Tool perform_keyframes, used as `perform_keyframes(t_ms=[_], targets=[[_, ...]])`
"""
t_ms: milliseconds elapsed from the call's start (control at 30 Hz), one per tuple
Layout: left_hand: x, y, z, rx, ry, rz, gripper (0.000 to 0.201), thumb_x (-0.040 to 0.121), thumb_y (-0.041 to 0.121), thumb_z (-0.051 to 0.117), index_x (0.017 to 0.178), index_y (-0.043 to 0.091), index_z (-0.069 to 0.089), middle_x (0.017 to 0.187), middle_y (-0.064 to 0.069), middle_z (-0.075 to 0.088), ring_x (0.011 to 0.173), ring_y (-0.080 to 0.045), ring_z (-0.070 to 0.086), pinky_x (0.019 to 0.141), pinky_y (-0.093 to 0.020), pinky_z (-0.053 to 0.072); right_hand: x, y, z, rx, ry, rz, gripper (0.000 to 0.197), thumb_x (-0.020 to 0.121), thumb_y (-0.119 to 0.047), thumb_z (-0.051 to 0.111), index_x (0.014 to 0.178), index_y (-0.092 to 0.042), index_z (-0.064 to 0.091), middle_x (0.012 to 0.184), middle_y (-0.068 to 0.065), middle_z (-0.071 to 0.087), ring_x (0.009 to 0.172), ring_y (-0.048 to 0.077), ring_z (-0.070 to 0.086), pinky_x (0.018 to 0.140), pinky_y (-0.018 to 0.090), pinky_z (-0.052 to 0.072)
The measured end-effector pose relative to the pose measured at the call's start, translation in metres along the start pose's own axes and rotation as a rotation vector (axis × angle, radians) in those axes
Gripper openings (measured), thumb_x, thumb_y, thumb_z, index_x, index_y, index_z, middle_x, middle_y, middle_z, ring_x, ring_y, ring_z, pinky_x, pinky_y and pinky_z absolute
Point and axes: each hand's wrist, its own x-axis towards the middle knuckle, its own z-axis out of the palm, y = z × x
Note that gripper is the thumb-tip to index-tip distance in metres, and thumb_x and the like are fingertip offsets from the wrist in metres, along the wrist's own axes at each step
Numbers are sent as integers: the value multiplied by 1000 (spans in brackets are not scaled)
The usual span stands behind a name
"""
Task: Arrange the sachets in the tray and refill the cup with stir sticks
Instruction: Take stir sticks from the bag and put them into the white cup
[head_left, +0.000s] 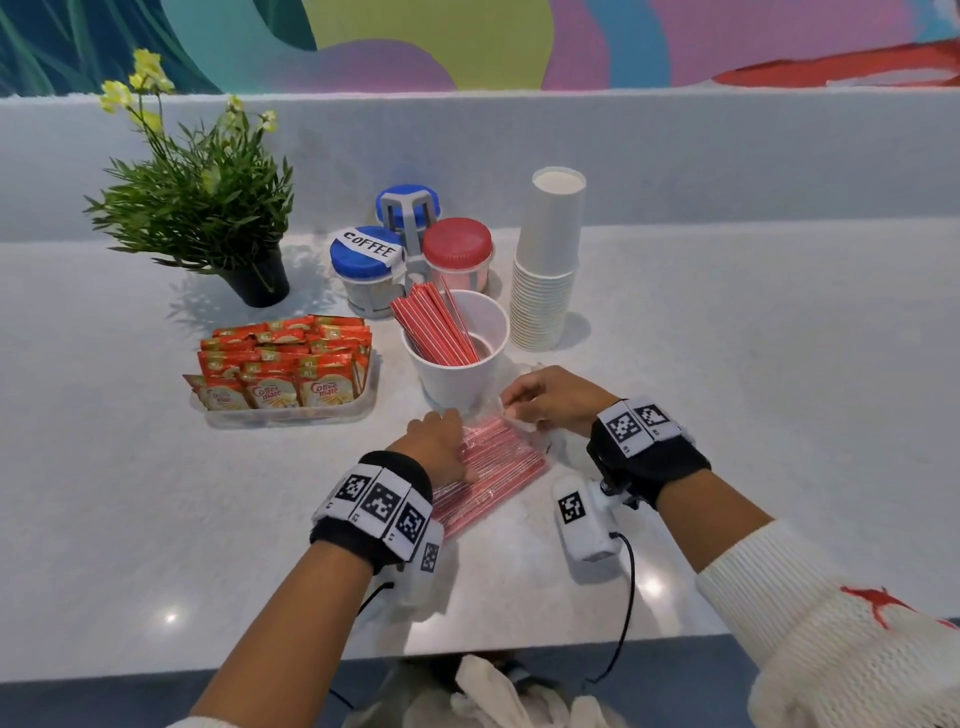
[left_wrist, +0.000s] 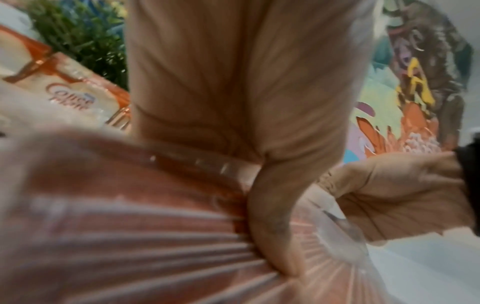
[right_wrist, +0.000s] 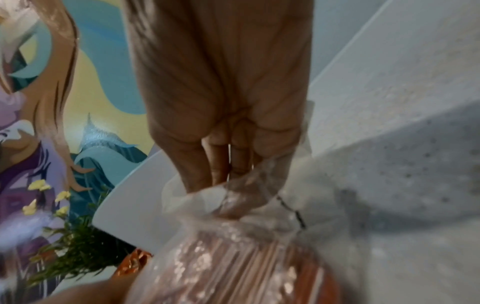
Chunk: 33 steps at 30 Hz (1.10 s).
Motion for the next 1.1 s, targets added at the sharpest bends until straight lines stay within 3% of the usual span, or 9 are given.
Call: perform_keyframes(t_ms=[100,267,433,500,600,700,800,900,1100], targets=[[2,-2,-1,-50,-13,54,44,89,25,60,125,9,41,128,-11,51,119,-26,49,99,-36,39,-1,0,-3,81,-6,-4,26,84,13,45,87,-7,61,85,9,57,83,23,52,74,29,45],[8,-4,-5,-128,27,152,40,91,29,56,125,11,45,125,-9,56,116,-26,52,103,-43,41,-7,2,-10,109,-148,-33,45,80,18,50,120,-2,51,106,12,61,96,25,59,84,37,49],[19,-4,-1,-78,68,148,56,86,58,45,119,13,49,116,-10,56,108,-29,53,93,-49,45,-9,-3,-1,112,-70,-122,39,79,15,55,112,-6,52,96,5,59,88,19,57,77,30,50],[17,-1,0,-31,75,128,58,87,58,44,121,11,45,120,-11,50,114,-29,46,97,-48,40,-4,-1,6,32,39,-167,32,80,12,57,108,-4,58,94,6,61,89,20,58,74,27,49],[13,0,1,0,82,118,56,91,55,40,123,10,39,130,-13,42,122,-30,37,101,-46,34,3,3,10,-25,197,-179,25,77,13,55,82,-11,63,75,0,61,80,20,59,74,30,50],[11,-3,-1,17,83,128,50,95,50,34,125,9,37,137,-14,38,127,-30,33,103,-47,30,1,3,3,12,255,-175,31,78,13,55,69,-17,60,67,5,59,55,12,55,52,20,46],[12,-7,-2,61,85,120,49,96,47,33,128,11,35,138,-14,38,128,-30,34,103,-47,30,-10,0,-13,71,292,-187,22,79,5,64,68,-13,61,58,4,58,39,5,48,39,14,38],[14,-7,-3,76,64,121,51,97,46,34,134,12,32,140,-14,36,131,-31,32,105,-49,28,-19,-3,-25,33,293,-196,13,80,-3,67,72,-12,64,60,4,60,43,9,47,39,14,36],[24,-5,1,38,67,187,52,96,40,40,142,20,26,140,-12,41,130,-30,38,105,-51,34,-15,2,-7,-68,166,-108,16,80,11,57,86,-1,66,63,10,60,45,9,53,44,16,43]])
